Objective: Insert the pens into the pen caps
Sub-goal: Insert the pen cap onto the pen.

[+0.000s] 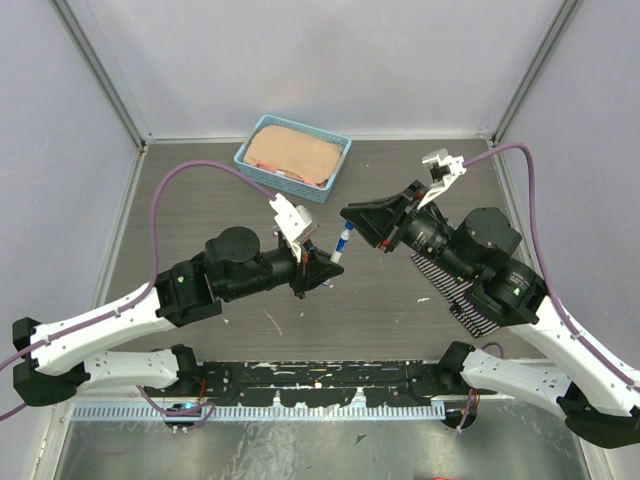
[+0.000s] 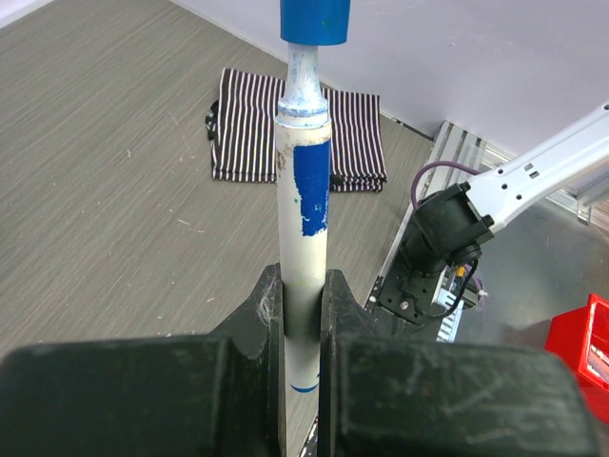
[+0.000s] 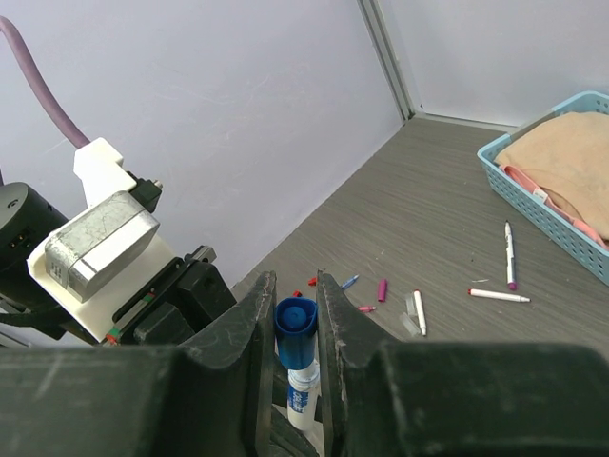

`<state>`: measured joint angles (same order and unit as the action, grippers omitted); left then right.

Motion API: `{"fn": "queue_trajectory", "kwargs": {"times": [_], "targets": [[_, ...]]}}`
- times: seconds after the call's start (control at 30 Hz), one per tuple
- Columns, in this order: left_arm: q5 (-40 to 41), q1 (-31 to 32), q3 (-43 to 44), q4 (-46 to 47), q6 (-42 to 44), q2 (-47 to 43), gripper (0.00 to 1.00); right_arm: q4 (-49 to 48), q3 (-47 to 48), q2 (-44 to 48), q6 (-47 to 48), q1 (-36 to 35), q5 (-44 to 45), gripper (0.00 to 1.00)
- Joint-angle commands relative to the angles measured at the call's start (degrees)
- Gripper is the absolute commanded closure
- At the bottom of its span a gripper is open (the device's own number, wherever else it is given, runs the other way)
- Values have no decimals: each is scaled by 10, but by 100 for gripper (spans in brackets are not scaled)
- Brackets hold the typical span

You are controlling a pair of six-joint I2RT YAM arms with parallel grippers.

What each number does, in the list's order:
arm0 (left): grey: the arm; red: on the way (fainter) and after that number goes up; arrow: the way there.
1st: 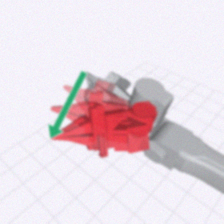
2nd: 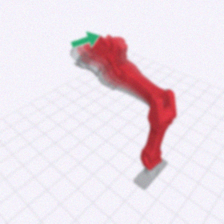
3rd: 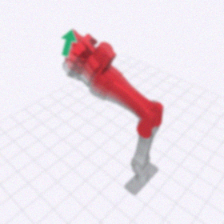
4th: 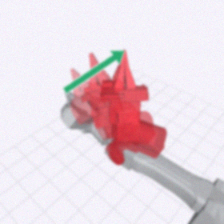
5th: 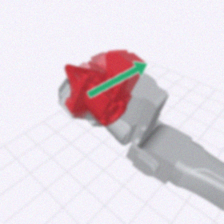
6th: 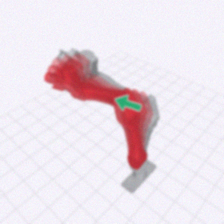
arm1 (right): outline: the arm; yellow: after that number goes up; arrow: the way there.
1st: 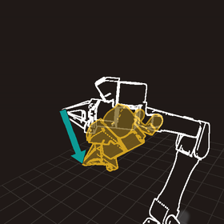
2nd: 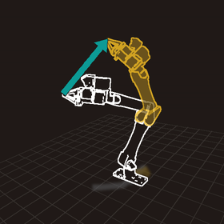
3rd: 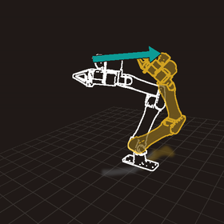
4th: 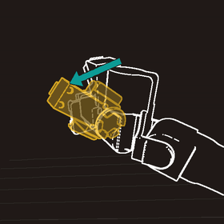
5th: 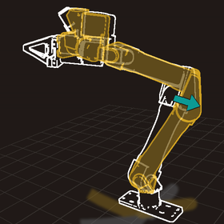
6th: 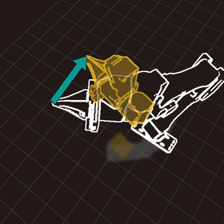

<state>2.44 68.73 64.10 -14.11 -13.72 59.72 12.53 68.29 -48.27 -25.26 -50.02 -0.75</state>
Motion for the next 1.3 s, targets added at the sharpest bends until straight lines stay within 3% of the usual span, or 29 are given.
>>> {"fn": "queue_trajectory", "kwargs": {"times": [0.0,0.57,0.97,1.27], "targets": [[8,1,16,17,6,-12,100,-11,-4,1,-3,1,-14,99],[9,1,9,21,4,-22,100,-10,-34,-2,-13,1,-21,99],[20,1,11,39,2,-11,100,-22,-55,2,-28,0,-108,99],[27,1,19,76,2,-13,100,2,-80,3,-23,0,-115,99]]}}
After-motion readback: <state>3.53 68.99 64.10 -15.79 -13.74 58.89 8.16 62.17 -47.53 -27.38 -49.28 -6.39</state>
